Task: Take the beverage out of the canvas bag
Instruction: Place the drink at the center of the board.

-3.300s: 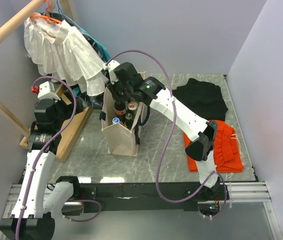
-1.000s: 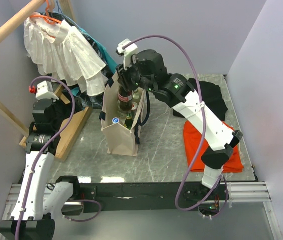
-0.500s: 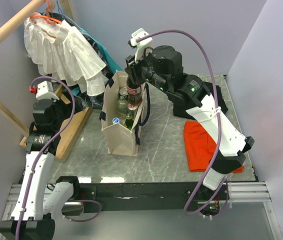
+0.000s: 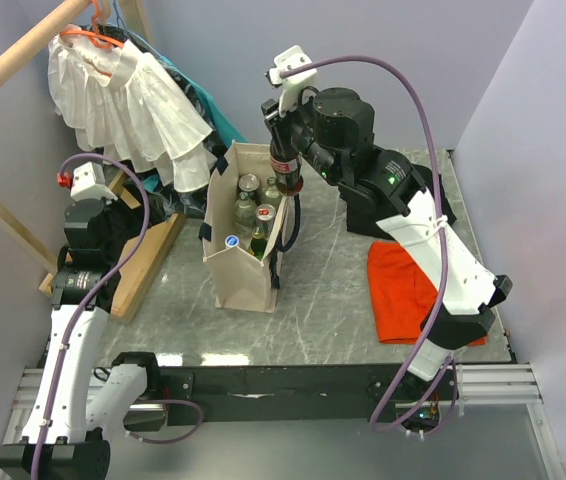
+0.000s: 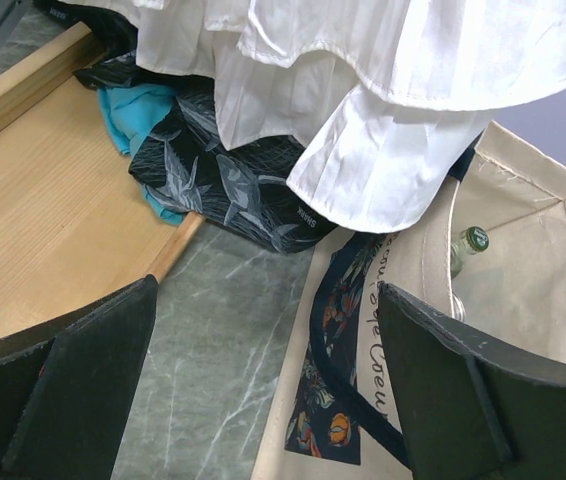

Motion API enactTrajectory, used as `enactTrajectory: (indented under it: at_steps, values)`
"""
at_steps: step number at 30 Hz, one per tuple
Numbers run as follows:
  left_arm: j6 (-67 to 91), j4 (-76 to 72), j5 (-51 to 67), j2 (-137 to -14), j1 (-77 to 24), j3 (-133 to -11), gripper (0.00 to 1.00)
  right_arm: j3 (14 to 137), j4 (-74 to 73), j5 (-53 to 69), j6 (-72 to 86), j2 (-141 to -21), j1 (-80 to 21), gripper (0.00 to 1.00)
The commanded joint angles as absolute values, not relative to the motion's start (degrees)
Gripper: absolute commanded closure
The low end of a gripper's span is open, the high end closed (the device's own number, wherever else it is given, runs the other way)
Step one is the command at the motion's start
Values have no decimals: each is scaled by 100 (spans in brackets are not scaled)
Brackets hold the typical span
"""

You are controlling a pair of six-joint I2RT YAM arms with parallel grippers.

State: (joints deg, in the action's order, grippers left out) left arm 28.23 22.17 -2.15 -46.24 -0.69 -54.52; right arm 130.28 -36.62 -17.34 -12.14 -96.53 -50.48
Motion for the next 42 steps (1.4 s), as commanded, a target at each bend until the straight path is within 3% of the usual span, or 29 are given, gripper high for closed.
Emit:
enactTrajectory:
  at_steps: [1, 22, 35, 42]
  values:
    - [2935, 2022, -62, -4544, -62, -5555, 4, 13255, -2312, -2328, -1529, -9035, -5019, 100]
    - [3067, 1696, 220, -4641, -62, -5317, 4, 11295, -1802, -1477, -352, -8446, -2902, 100]
    - [3269, 1425, 202, -4229, -62, -4774, 4, 10583, -1301, -818, -9, -8877, -2285, 100]
    - [3200, 1203, 141, -3928, -70, -4377, 4, 10845, -1380, -844, -9, -9536, -2180, 100]
